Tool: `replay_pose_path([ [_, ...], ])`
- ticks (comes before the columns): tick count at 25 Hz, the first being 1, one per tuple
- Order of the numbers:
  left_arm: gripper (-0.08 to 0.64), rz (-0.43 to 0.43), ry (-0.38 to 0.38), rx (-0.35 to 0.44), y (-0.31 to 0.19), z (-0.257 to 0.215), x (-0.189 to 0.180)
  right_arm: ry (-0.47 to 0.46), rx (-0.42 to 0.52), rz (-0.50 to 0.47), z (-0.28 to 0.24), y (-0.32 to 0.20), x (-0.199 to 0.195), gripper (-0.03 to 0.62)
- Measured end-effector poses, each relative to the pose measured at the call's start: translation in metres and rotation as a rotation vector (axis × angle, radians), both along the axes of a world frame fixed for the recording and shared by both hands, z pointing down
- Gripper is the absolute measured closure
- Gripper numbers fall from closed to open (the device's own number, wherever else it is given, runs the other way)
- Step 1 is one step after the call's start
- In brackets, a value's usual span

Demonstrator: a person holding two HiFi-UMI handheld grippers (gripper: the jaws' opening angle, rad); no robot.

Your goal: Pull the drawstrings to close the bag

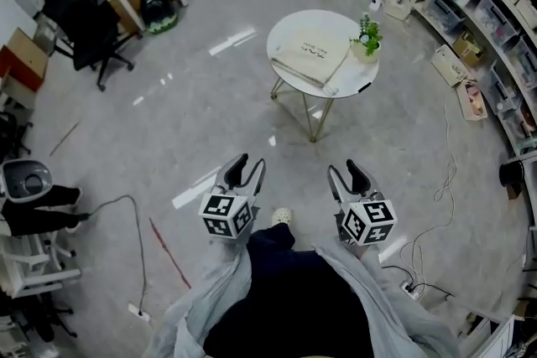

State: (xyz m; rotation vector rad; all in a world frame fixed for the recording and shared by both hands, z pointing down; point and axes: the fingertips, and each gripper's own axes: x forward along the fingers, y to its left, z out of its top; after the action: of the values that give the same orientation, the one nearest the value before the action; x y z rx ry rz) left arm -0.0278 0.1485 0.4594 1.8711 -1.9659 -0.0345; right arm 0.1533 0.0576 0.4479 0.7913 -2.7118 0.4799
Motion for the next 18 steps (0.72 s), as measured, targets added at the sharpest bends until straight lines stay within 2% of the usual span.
replay_pose_path([
  [8,0.391,0.046,-0.019,0.007,-0.043,0.002,-0.040,0.000,0.002,0.038,0.008,-0.035,-0.034,0.393],
  [13,0.391,0.068,-0.012,-0.030,-0.040,0.015,-0.045,0.017,-0.031,0.054,0.020,-0.033,-0.037,0.393],
  [18,0.391,0.042,0.018,-0.049,-0.035,0.024,-0.055,0.047,-0.063,0.036,0.032,-0.030,-0.042,0.393],
])
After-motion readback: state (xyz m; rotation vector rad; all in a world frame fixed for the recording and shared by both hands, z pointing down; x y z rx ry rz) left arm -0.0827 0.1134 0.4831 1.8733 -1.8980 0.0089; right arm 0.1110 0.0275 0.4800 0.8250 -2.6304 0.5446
